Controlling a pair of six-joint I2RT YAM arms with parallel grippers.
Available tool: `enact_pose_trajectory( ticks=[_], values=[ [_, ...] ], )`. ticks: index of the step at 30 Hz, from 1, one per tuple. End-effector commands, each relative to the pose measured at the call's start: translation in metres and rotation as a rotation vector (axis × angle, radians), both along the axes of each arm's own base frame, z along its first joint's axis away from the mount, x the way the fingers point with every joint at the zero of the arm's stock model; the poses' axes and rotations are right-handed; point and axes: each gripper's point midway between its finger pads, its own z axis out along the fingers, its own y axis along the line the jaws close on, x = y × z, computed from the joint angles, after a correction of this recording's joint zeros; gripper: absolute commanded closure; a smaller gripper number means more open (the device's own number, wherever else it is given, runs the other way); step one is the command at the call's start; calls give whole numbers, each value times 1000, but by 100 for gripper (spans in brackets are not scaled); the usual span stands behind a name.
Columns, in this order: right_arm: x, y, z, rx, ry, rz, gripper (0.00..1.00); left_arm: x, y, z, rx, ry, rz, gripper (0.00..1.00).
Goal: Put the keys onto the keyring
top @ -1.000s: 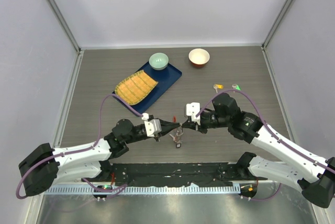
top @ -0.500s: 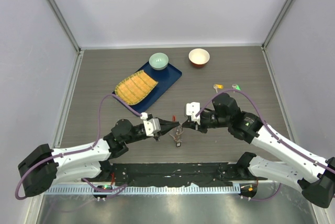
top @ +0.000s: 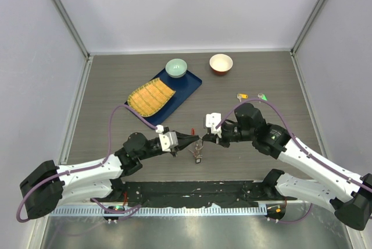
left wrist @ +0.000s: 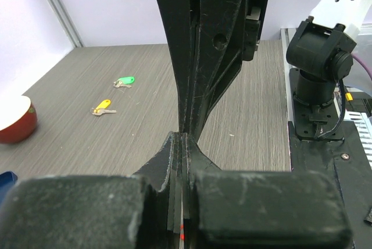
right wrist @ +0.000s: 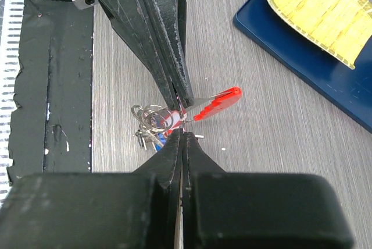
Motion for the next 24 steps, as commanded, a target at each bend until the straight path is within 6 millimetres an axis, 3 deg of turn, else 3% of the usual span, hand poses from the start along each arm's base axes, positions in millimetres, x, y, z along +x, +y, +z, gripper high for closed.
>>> enact_pose_trajectory(
  ticks=[1,24],
  values=[
    [3,3,20,53,-31,-2,99,0,-2,40,-105,-76,-10,100],
    [-4,5,22,67,-28,37,99,6,0,39,-106,-75,24,100]
  ],
)
